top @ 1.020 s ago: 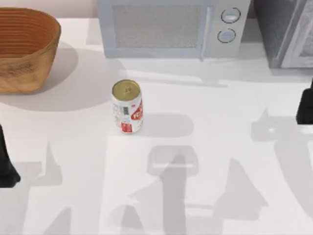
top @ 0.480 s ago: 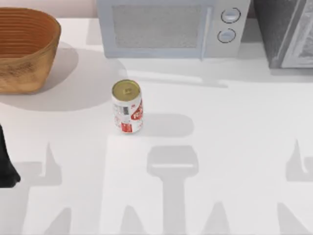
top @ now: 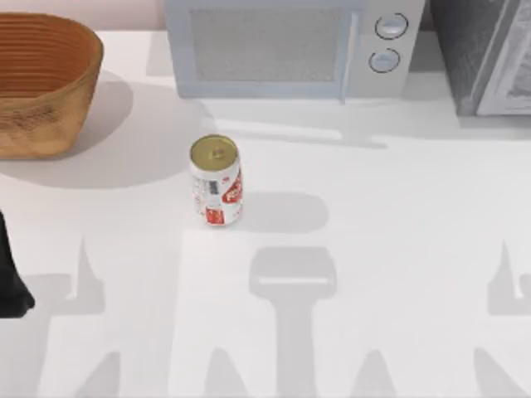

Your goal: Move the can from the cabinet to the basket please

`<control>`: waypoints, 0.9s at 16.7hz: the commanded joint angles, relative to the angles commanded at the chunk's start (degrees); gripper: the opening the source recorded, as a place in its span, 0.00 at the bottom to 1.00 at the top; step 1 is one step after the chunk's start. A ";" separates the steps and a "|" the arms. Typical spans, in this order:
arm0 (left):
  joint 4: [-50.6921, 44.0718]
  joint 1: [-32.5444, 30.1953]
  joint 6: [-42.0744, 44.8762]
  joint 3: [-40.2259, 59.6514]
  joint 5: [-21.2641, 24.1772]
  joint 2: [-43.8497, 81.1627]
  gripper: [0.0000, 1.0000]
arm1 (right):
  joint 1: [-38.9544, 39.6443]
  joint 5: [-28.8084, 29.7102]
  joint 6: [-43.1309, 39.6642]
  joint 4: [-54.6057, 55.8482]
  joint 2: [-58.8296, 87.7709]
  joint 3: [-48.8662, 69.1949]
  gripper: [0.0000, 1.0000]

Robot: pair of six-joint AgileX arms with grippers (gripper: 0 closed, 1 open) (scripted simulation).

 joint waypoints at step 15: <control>0.00 0.00 0.00 0.00 0.00 0.00 1.00 | -32.71 -32.18 0.94 38.61 47.84 11.99 1.00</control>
